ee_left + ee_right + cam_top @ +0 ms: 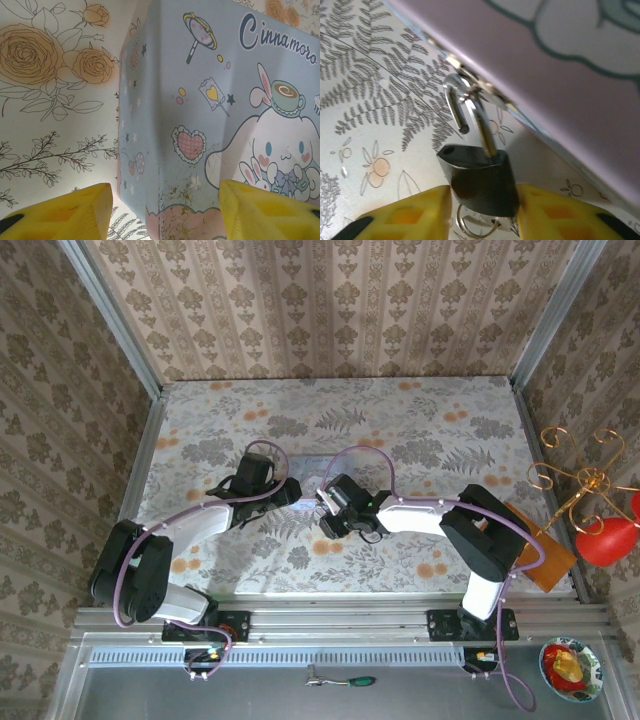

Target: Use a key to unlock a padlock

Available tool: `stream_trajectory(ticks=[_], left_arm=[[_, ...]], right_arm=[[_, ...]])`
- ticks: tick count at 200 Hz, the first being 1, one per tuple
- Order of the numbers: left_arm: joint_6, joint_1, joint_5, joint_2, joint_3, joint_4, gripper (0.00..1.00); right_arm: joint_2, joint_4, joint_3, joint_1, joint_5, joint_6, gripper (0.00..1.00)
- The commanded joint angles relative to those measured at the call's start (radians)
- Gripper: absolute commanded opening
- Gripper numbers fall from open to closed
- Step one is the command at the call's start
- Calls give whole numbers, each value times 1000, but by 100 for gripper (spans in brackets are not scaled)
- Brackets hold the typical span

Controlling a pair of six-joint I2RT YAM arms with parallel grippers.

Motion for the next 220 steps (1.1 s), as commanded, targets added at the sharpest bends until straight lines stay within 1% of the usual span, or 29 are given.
stream_trajectory(ticks=[1, 22, 35, 53, 65, 74, 90, 99, 110, 129, 144, 170, 186, 200, 220], left_arm=[[-9, 5, -45, 38, -37, -89, 59], [-10, 4, -47, 42, -39, -82, 58], [-11, 2, -53, 45, -40, -82, 58], [-9, -5, -77, 48, -44, -85, 59], [-8, -20, -104, 55, -42, -92, 59], [-13, -28, -109, 60, -42, -92, 59], [-32, -42, -117, 68, -51, -80, 59], [-44, -58, -130, 71, -56, -76, 59], [-54, -85, -159, 71, -57, -83, 59], [-80, -154, -245, 74, -66, -85, 60], [-113, -181, -257, 91, -76, -76, 60], [-151, -218, -281, 105, -90, -56, 60], [-157, -245, -315, 106, -79, -75, 60], [-162, -263, -338, 106, -68, -93, 61], [-171, -286, -339, 110, -64, -78, 61]], right_arm=[[-10, -25, 10, -3, -11, 1, 32], [-34, -8, -13, -3, -1, 11, 15], [-42, -10, -15, 0, 12, 21, 10], [-54, -4, -18, 10, 37, 47, 7], [-56, -5, -13, 19, 69, 89, 5], [-54, -6, -7, 26, 93, 118, 0], [-58, -2, -4, 48, 192, 198, 0], [-64, 18, -15, 52, 226, 265, 0], [-76, 63, -38, 50, 242, 351, 0], [-101, 153, -86, 43, 235, 518, 0], [-114, 192, -104, 39, 253, 610, 0], [-158, 275, -159, 22, 299, 711, 0], [-168, 295, -171, -7, 277, 756, 0], [-156, 323, -173, -36, 228, 781, 0], [-114, 386, -169, -72, 139, 826, 0]])
